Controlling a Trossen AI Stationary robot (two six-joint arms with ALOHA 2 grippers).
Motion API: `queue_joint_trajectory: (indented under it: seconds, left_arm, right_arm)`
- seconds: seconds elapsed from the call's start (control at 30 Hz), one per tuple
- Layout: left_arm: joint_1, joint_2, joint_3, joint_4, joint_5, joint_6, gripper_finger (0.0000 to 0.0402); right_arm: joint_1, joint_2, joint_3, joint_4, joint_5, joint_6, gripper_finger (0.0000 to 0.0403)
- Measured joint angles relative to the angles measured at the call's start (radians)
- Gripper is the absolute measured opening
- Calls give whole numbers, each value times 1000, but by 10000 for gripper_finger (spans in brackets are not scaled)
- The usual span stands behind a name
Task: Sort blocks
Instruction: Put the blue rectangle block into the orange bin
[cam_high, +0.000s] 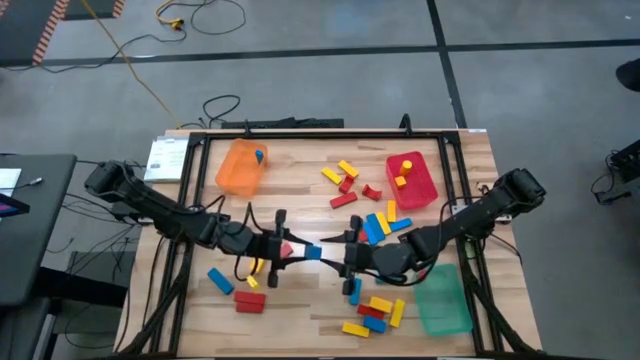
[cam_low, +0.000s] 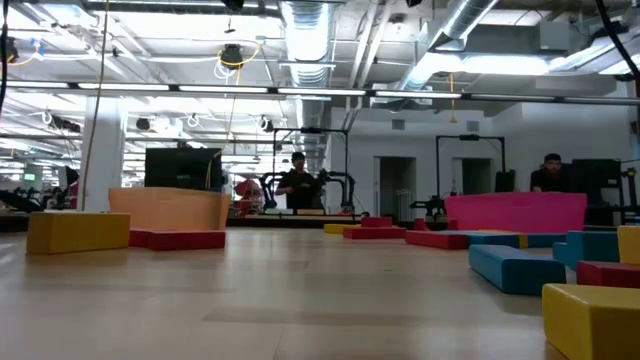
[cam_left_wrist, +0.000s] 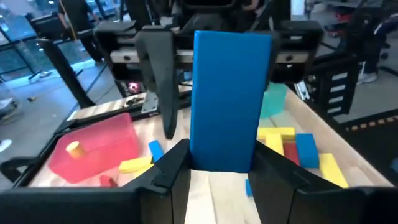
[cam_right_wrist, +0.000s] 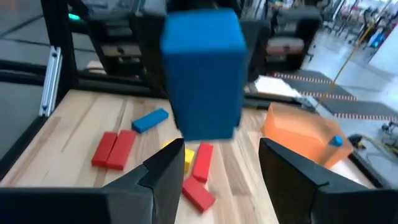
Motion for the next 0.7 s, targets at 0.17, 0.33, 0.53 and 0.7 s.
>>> queue_joint_trajectory:
  seconds: [0.17,0.33,0.53,0.7]
  left_arm:
    - [10,16,-1,32,46,1,127]
    - [13,54,-1,90,56,8,127]
    - [20,116,-1,191,72,24,127]
    - [25,131,-1,243,86,40,127]
  right_arm:
    - [-1,0,0,57,-15,-38,221]
    - [-14,0,0,60,-39,-42,221]
    - [-19,0,0,74,-64,-41,221]
    - [-19,0,0,83,-64,-38,216]
